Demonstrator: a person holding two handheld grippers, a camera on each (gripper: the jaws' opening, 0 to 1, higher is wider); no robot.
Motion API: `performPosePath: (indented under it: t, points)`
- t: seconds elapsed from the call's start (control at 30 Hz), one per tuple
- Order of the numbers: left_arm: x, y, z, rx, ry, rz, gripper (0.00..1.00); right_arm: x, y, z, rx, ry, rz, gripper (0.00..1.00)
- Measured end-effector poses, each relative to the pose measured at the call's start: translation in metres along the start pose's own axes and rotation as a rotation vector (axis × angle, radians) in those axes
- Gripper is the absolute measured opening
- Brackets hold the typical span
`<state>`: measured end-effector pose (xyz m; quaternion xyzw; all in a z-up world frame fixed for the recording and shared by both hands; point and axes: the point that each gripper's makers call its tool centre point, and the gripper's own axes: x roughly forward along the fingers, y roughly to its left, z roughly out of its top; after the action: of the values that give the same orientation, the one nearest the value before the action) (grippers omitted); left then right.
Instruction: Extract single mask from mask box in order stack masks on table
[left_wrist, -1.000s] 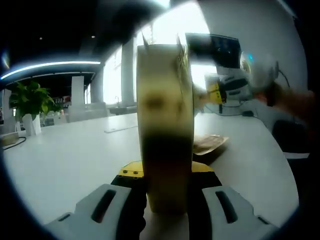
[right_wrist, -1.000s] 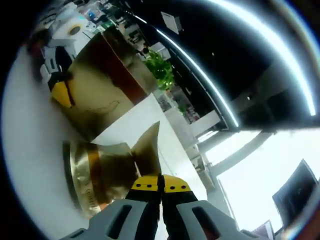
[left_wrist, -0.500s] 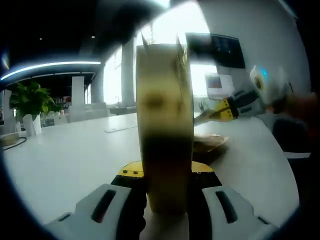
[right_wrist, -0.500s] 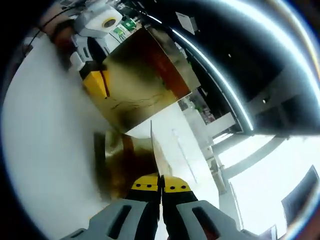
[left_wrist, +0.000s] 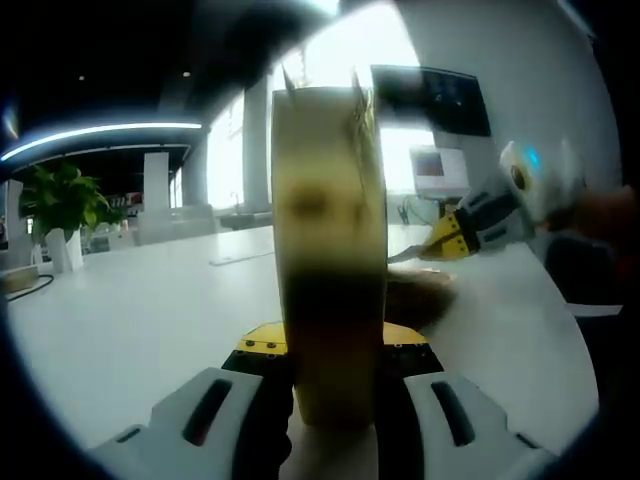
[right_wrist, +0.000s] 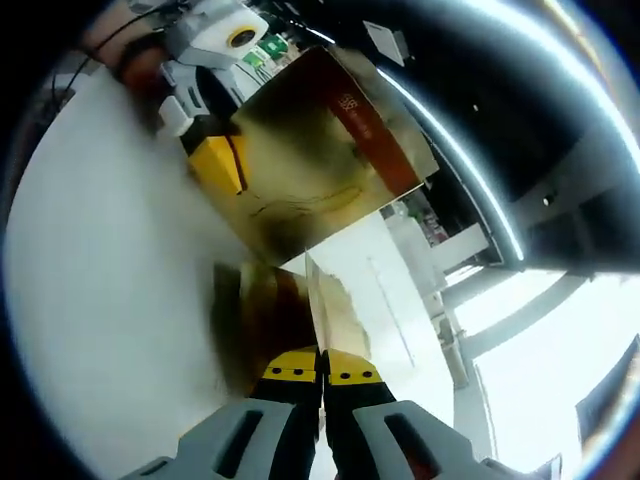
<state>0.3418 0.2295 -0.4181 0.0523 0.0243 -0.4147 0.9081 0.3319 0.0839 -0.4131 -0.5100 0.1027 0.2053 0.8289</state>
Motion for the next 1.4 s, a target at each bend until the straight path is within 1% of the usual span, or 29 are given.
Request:
performPosePath:
  t: [0.3,0.5,0.6,0.7,1.03,1.33,1.37,1.4]
  points:
    - [0.000,0.000,0.000,0.000,0.000,0.000,0.20,0.001,0.011,0.000,-0.001,0.013,0.040,0.00]
    - [0.000,-0.001,0.000,0.001,0.000,-0.001,0.20,0.002,0.016,0.002,-0.002,0.008,0.066,0.00]
    - [0.000,-0.001,0.000,0.001,0.000,-0.001,0.20,0.003,0.024,0.002,0.005,0.009,0.107,0.00]
    - [0.000,-0.001,0.000,0.001,0.000,-0.001,0.20,0.002,0.025,0.003,0.025,0.005,0.111,0.01]
    - [0.000,-0.001,0.000,0.001,0.000,-0.002,0.20,0.000,0.027,0.005,0.041,-0.010,0.126,0.07]
    - [0.000,-0.001,0.000,0.001,0.000,-0.002,0.20,-0.005,0.029,0.019,0.136,-0.080,0.161,0.11]
    - [0.000,-0.001,0.000,0.001,0.000,-0.002,0.20,-0.006,0.030,0.022,0.150,-0.090,0.168,0.11]
    - [0.000,-0.001,0.000,0.001,0.000,-0.002,0.20,-0.007,0.032,0.027,0.186,-0.112,0.185,0.11]
